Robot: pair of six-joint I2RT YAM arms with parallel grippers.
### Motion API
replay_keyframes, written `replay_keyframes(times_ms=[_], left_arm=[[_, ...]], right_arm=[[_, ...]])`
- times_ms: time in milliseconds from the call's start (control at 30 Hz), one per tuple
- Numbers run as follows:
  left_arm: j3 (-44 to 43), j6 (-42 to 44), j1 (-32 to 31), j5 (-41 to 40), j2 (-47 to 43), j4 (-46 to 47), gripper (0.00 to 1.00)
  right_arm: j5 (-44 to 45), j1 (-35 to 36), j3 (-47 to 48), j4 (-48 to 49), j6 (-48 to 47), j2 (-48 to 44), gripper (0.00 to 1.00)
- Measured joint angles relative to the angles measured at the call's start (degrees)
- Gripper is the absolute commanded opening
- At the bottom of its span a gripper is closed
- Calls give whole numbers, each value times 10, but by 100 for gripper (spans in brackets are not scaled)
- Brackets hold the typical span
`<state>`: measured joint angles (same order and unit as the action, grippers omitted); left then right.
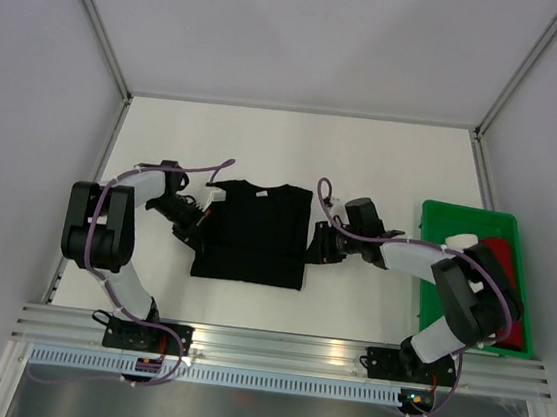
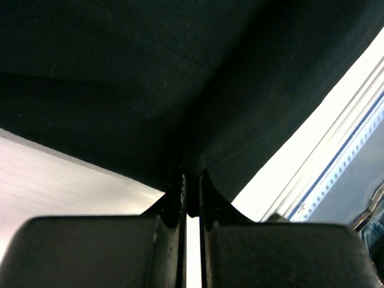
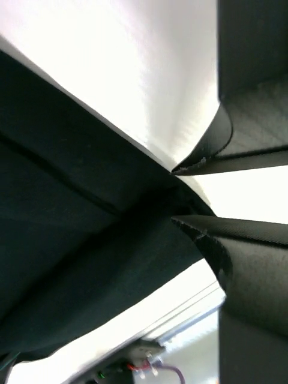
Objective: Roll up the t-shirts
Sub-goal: Roll the tshirt
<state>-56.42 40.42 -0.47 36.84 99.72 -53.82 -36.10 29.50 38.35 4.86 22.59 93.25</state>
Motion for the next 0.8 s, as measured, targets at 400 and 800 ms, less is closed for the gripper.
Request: replay_keyframes(times_ms=[400, 800], left_arm=[[-1, -7, 0, -1, 0, 0, 2], [-3, -8, 0, -3, 1, 0, 3]], right_arm=[[358, 282, -4, -54, -320, -259, 55], [631, 445, -15, -92, -497, -65, 58]])
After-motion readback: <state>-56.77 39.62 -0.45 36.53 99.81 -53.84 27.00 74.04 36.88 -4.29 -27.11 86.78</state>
